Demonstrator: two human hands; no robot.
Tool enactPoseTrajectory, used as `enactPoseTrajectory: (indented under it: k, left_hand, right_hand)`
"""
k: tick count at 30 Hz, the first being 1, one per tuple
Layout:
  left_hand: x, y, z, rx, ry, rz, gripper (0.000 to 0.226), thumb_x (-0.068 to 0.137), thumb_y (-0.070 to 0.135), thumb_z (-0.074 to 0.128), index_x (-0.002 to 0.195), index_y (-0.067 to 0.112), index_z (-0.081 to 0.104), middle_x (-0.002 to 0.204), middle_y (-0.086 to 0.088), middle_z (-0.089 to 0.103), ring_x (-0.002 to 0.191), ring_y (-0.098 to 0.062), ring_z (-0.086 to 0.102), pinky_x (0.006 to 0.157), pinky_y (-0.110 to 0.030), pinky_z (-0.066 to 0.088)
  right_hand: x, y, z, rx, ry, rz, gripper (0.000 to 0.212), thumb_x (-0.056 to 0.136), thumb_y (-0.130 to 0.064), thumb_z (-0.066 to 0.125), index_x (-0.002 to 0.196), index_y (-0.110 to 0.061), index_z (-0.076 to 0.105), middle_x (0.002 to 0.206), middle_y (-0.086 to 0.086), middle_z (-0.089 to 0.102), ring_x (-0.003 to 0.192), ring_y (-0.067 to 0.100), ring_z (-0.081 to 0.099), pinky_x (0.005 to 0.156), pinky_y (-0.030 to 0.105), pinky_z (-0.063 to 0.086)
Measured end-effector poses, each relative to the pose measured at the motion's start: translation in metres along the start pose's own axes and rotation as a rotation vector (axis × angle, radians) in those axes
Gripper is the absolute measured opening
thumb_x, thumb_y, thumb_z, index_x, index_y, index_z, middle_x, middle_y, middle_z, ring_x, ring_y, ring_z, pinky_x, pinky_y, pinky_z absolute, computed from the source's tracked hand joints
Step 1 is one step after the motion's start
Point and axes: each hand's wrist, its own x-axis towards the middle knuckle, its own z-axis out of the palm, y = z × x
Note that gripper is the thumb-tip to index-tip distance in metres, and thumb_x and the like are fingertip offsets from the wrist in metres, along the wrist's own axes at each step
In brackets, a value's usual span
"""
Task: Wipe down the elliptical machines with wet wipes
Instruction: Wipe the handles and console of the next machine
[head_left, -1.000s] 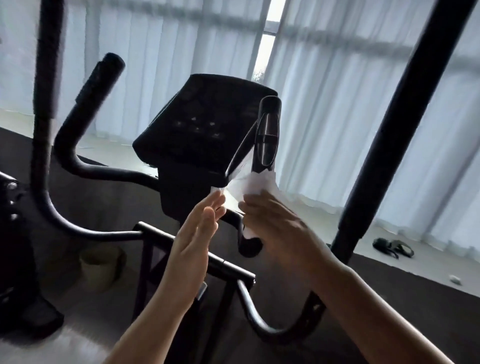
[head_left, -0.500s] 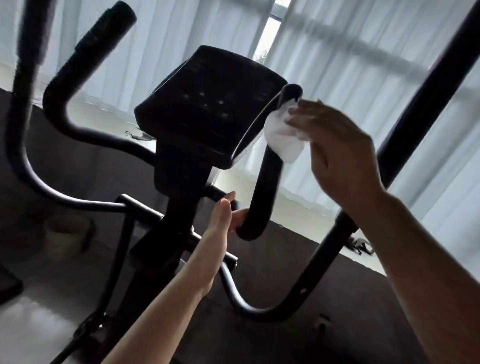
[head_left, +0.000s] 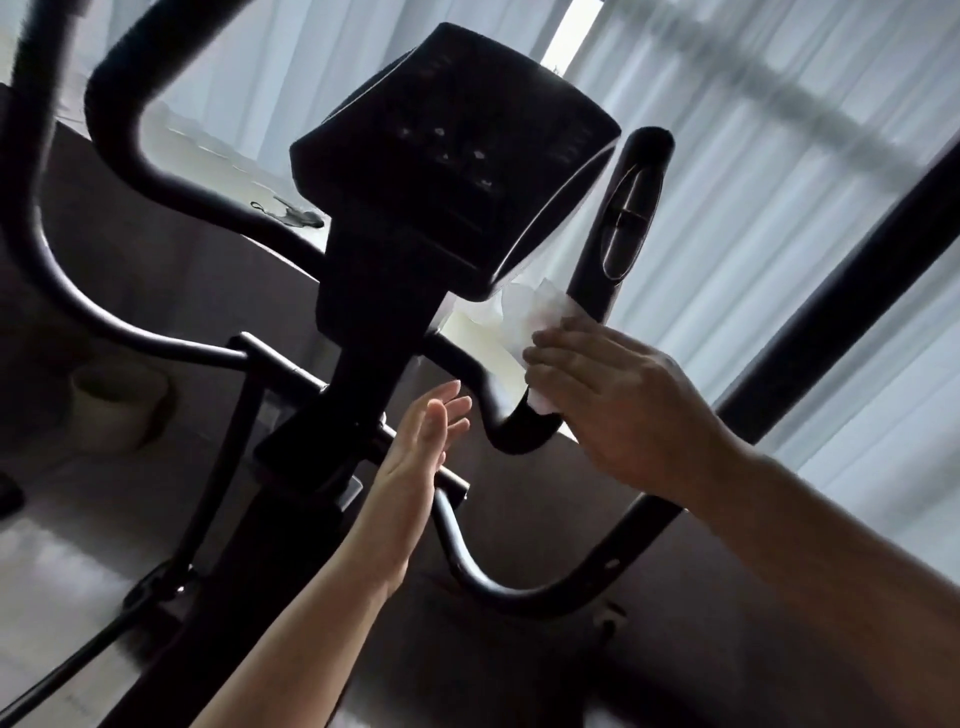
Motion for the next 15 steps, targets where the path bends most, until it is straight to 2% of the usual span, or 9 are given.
enactPoseTrajectory:
  k: [4, 6, 9, 12, 14, 15]
  left_hand:
    - [-0.002, -0.004, -0.001, -0.015, 0.040, -0.013, 0.045, 0.087, 0.061, 0.037, 0.125, 0.043, 0.052, 0.127, 0.017, 0.063, 0.117, 0.004, 0.058, 0.107, -0.028, 0.036]
    - [-0.003, -0.003, 0.000, -0.022, 0.074, -0.017, 0.038, 0.094, 0.061, 0.041, 0.124, 0.041, 0.054, 0.124, 0.015, 0.064, 0.116, 0.003, 0.059, 0.105, -0.029, 0.039]
    - [-0.006, -0.008, 0.002, -0.061, 0.170, -0.060, 0.024, 0.099, 0.037, 0.046, 0.117, 0.033, 0.060, 0.119, 0.012, 0.065, 0.113, -0.002, 0.061, 0.099, -0.030, 0.047]
    - [-0.018, -0.020, 0.006, -0.071, 0.316, -0.072, 0.022, 0.101, 0.017, 0.050, 0.103, 0.028, 0.069, 0.107, 0.013, 0.069, 0.104, -0.005, 0.063, 0.092, -0.031, 0.052]
    - [-0.024, -0.024, 0.011, -0.126, 0.300, -0.091, 0.024, 0.100, 0.013, 0.050, 0.101, 0.024, 0.071, 0.098, 0.010, 0.072, 0.097, -0.008, 0.065, 0.086, -0.029, 0.055]
    - [-0.025, -0.024, 0.014, -0.209, 0.220, -0.122, 0.023, 0.100, 0.016, 0.048, 0.106, 0.021, 0.070, 0.102, 0.008, 0.073, 0.100, -0.008, 0.067, 0.081, -0.027, 0.057]
  right_hand:
    - [-0.019, -0.035, 0.015, -0.002, 0.020, -0.022, 0.025, 0.097, -0.006, 0.051, 0.093, 0.000, 0.075, 0.104, 0.015, 0.073, 0.104, 0.028, 0.069, 0.102, 0.042, 0.049]
    - [-0.031, -0.051, 0.029, -0.040, -0.023, -0.103, 0.027, 0.097, -0.006, 0.049, 0.092, -0.002, 0.075, 0.103, 0.015, 0.074, 0.102, 0.028, 0.069, 0.103, 0.042, 0.048]
    - [-0.050, -0.069, 0.051, -0.168, -0.156, -0.198, 0.038, 0.100, -0.006, 0.039, 0.092, -0.006, 0.076, 0.102, 0.013, 0.074, 0.102, 0.027, 0.068, 0.111, 0.040, 0.040]
    - [-0.055, -0.074, 0.054, -0.117, -0.166, -0.168, 0.028, 0.097, -0.007, 0.047, 0.097, -0.005, 0.075, 0.106, 0.012, 0.073, 0.106, 0.027, 0.067, 0.110, 0.039, 0.041]
    - [-0.052, -0.074, 0.047, -0.019, -0.111, -0.111, 0.024, 0.097, -0.007, 0.051, 0.099, -0.005, 0.075, 0.110, 0.011, 0.072, 0.110, 0.025, 0.066, 0.110, 0.039, 0.041]
    - [-0.049, -0.073, 0.042, 0.032, -0.092, -0.088, 0.023, 0.098, -0.008, 0.052, 0.102, -0.004, 0.074, 0.113, 0.010, 0.071, 0.115, 0.024, 0.064, 0.111, 0.038, 0.040]
